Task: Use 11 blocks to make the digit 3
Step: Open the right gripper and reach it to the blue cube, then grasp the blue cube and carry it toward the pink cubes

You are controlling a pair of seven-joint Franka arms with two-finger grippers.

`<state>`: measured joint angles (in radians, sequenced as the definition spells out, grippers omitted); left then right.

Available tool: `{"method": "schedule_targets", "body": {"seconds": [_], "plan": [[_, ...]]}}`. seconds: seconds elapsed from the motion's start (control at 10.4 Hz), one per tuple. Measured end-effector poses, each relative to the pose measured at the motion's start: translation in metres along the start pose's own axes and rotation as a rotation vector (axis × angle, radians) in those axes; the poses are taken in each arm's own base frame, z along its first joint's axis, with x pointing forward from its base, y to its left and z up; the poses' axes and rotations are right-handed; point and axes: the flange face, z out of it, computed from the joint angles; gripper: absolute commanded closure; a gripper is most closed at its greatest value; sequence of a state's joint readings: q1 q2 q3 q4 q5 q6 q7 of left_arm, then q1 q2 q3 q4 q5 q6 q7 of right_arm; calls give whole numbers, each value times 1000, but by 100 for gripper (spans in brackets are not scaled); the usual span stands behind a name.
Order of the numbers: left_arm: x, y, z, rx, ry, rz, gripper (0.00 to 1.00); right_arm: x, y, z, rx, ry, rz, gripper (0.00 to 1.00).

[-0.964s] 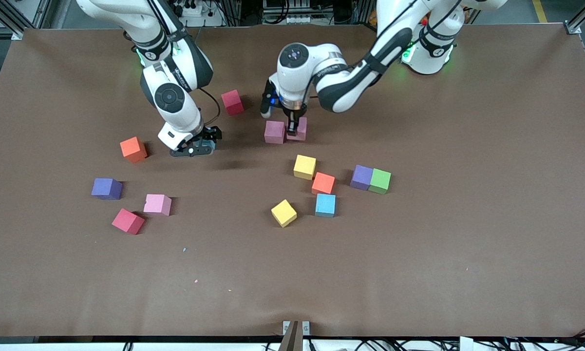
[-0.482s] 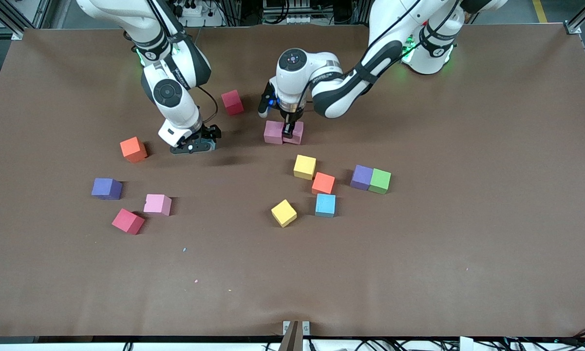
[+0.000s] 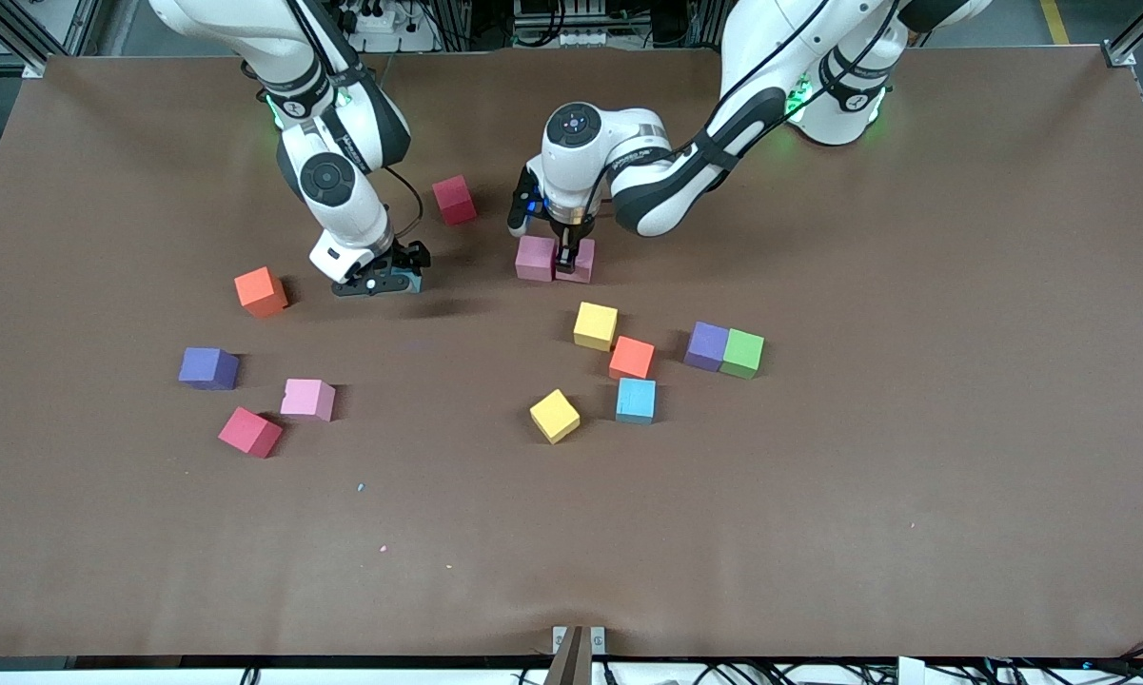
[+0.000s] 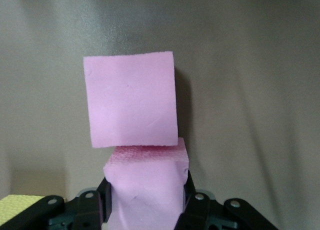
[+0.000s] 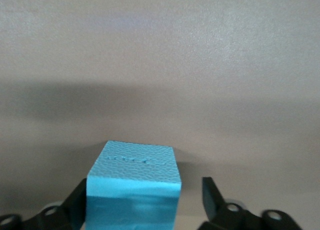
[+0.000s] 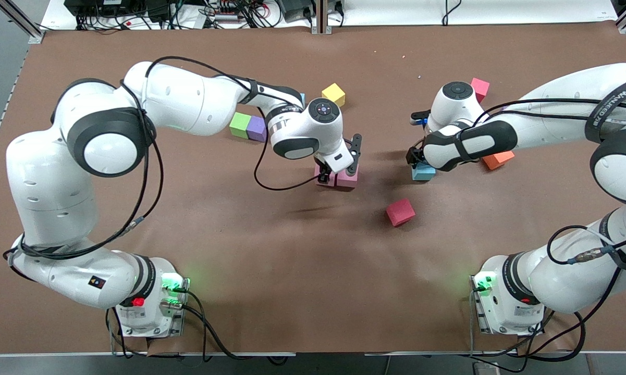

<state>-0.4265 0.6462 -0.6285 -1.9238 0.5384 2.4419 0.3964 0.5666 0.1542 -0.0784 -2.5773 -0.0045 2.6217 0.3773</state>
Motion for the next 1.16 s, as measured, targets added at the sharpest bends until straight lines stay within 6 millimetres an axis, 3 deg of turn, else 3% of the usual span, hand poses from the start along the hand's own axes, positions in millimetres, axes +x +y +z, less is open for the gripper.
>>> {"method": "schedule_targets", "body": {"seconds": [0.1, 0.29, 0.87, 1.16], "plan": [[1, 0, 1, -2, 3, -17, 100, 0, 0, 0, 0, 0, -1, 84], [3, -2, 1, -2, 9, -58, 100, 2, -1, -2, 4, 12, -68, 86], [12, 4, 0, -2, 17, -118, 100, 6, -3, -7, 3, 31, -518, 86], [12, 3, 3, -7, 17, -126, 100, 0, -13, -6, -3, 12, -669, 85]]}}
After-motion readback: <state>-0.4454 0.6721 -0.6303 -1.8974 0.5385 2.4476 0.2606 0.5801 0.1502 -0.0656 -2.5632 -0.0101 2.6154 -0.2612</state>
